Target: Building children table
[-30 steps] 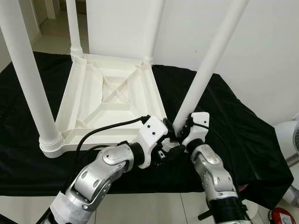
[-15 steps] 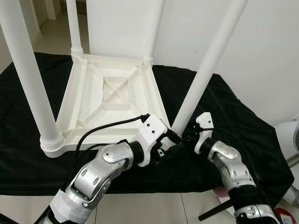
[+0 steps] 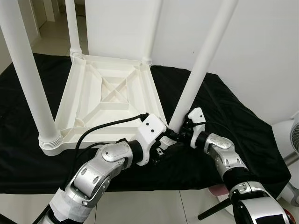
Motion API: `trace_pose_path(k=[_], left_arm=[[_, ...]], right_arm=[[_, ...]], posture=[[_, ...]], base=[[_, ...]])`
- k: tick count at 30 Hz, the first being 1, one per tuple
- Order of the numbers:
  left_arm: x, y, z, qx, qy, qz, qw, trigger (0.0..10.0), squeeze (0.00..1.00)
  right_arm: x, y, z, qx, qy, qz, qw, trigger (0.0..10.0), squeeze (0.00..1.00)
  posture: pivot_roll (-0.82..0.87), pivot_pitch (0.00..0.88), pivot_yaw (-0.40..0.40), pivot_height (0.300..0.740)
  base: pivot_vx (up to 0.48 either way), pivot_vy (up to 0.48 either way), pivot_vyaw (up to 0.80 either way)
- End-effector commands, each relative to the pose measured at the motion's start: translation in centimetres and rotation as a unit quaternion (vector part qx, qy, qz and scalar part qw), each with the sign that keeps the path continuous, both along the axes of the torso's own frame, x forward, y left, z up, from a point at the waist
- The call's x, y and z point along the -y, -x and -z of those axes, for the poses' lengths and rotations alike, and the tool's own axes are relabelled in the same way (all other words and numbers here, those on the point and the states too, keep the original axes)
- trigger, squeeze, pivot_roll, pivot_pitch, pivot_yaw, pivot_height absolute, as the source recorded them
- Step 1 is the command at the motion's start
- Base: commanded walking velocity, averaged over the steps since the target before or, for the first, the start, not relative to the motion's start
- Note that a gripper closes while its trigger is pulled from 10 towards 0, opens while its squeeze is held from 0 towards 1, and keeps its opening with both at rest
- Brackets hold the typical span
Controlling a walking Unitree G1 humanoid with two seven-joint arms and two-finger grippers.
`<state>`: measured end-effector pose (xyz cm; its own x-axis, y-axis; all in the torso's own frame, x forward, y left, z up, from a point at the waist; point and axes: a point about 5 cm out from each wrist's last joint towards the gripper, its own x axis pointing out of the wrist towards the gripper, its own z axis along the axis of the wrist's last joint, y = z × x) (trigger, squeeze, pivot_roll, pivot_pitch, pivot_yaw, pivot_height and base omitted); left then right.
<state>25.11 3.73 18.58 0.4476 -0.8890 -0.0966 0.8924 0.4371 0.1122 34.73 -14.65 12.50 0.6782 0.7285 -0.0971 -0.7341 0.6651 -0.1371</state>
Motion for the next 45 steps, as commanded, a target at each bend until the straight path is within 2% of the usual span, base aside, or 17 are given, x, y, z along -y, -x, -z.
trace_pose_path(k=[1,5,9,10,11,12,15,18,19,22,31,35,37,39,43,44,45], left_arm=[[0.3,0.2,-0.1,0.002,-0.006,0.018,1.000,10.0,0.00],[0.3,0.2,-0.1,0.002,-0.006,0.018,1.000,10.0,0.00],[0.5,0.4,-0.1,0.001,-0.003,0.019,1.000,10.0,0.00],[0.5,0.4,0.0,0.001,-0.002,0.020,1.000,10.0,0.00],[0.5,0.4,0.0,0.001,-0.002,0.020,1.000,10.0,0.00],[0.5,0.4,0.0,0.000,-0.002,0.020,1.000,10.0,0.00],[0.6,0.5,0.0,-0.001,-0.002,0.021,1.000,10.0,0.00],[0.7,0.7,0.2,-0.003,-0.002,0.023,1.000,10.0,0.00],[0.7,0.7,0.2,-0.003,-0.002,0.023,1.000,10.0,0.00],[0.7,0.8,0.2,-0.005,-0.002,0.026,1.000,10.0,0.00],[0.7,0.9,0.4,-0.006,-0.003,0.029,1.000,10.0,0.00],[0.8,0.9,0.4,-0.007,-0.003,0.030,1.000,10.0,0.00],[0.8,0.9,0.4,-0.007,-0.003,0.030,1.000,10.0,0.00],[0.8,0.9,0.4,-0.007,-0.002,0.030,1.000,10.0,0.00],[0.9,0.8,0.4,-0.006,-0.002,0.029,1.000,10.0,0.00],[0.9,0.8,0.4,-0.006,-0.002,0.029,1.000,10.0,0.00],[0.9,0.8,0.3,-0.005,-0.002,0.028,1.000,10.0,0.00]], right_arm=[[0.0,-0.1,0.1,-0.006,0.012,-0.001,1.000,0.0,0.00],[0.0,-0.1,0.3,-0.007,0.017,-0.004,1.000,0.0,0.00],[0.4,0.3,0.8,-0.025,-0.001,-0.002,1.000,0.0,0.00],[0.5,0.3,0.9,-0.027,-0.007,0.005,1.000,4.2,0.00],[0.5,0.3,0.9,-0.027,-0.007,0.005,1.000,4.2,0.00],[0.6,0.2,0.9,-0.027,-0.010,0.010,1.000,10.0,0.00],[0.8,0.1,1.0,-0.031,-0.017,0.033,0.999,10.0,0.00],[1.0,-0.2,1.2,-0.028,-0.021,0.107,0.994,10.0,0.00],[1.0,-0.2,1.2,-0.028,-0.021,0.107,0.994,10.0,0.00],[0.7,0.0,1.0,-0.018,-0.039,0.148,0.988,10.0,0.00],[-0.6,0.6,0.5,-0.023,-0.076,0.218,0.973,10.0,0.00],[-1.4,0.9,0.5,-0.033,-0.096,0.321,0.942,10.0,0.00],[-1.8,1.0,0.5,-0.033,-0.101,0.352,0.930,10.0,0.00],[-2.0,1.2,0.5,-0.037,-0.103,0.361,0.926,10.0,0.00],[-2.9,1.6,0.3,-0.024,-0.105,0.441,0.891,10.0,0.00],[-3.5,1.7,0.3,-0.031,-0.113,0.440,0.890,10.0,0.00],[-4.6,1.9,0.2,-0.038,-0.121,0.427,0.896,10.0,0.00]], posture=[[0.07,0.000,-0.141,0.740],[0.07,0.000,-0.142,0.740],[0.06,0.000,-0.145,0.740],[0.06,0.000,-0.148,0.740],[0.06,0.000,-0.148,0.740],[0.06,0.000,-0.148,0.740],[0.06,0.000,-0.149,0.740],[0.06,0.000,-0.150,0.740],[0.06,0.000,-0.150,0.740],[0.05,0.000,-0.149,0.740],[0.05,0.000,-0.149,0.740],[0.05,0.000,-0.152,0.740],[0.05,0.000,-0.153,0.740],[0.05,0.000,-0.153,0.740],[0.05,0.000,-0.156,0.740],[0.05,0.000,-0.156,0.740],[0.05,0.000,-0.156,0.740]], base=[[0.000,0.000,0.00],[0.000,0.000,0.00],[0.000,0.000,0.00],[0.000,0.000,0.00],[0.000,0.000,0.00],[0.000,0.000,0.00],[0.000,0.000,0.00],[0.000,0.000,0.00],[0.000,0.000,0.00],[0.000,0.000,0.00],[0.000,0.000,0.00],[0.000,0.000,0.00],[0.000,0.000,0.00],[0.000,0.000,0.00],[0.000,0.000,0.00],[0.000,0.000,0.00],[0.000,0.000,0.00]])
